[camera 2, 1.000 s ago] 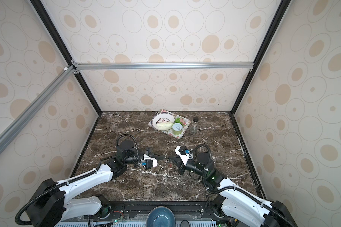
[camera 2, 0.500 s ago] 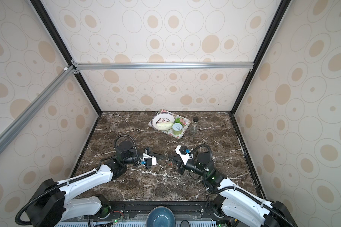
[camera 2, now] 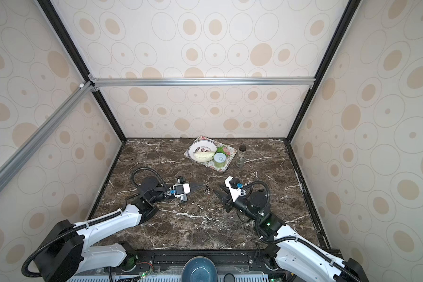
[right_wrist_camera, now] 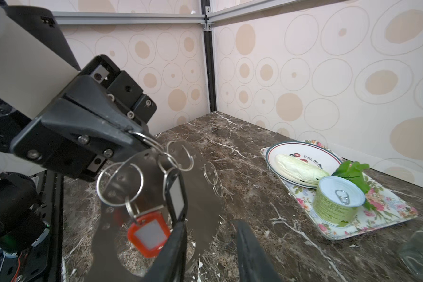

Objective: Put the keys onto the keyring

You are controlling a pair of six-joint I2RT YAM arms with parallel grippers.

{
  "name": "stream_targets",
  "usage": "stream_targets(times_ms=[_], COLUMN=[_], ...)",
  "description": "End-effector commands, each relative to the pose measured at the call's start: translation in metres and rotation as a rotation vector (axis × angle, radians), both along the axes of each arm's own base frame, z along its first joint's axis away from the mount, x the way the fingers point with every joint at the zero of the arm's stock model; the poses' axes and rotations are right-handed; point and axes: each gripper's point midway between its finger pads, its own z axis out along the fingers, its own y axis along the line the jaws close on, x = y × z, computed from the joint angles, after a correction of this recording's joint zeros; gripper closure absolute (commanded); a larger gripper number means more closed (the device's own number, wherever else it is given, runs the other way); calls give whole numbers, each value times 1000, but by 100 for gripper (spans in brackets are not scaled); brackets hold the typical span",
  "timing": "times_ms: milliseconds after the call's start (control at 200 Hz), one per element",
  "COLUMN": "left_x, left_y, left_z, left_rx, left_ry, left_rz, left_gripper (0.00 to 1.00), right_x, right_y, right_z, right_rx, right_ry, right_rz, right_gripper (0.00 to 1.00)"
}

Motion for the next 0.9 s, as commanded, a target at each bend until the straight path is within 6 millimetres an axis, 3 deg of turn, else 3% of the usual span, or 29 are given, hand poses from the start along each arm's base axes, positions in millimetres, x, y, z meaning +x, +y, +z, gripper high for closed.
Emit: stream_targets(times_ms=[0,305,555,895], left_x=[-2,3,3,7], left_y=[0,-5,-6,-10], left_z=[24,26,30,29], left_rx=[-73,-85,-104,-112], left_ry=[-10,35,59,92], left_rz=[-25,-31,-49,-58], left_gripper=[100,100,100,100], right_x=[5,14,44,30], right_y=[-9,-21,-47,-29], right_z=[1,-2,-7,1], right_rx=[12,5,25,53], right_ry=[-14,-15,123,77], right_rz=[-59,-146,-321,-172], right_gripper=[64,63,66,66])
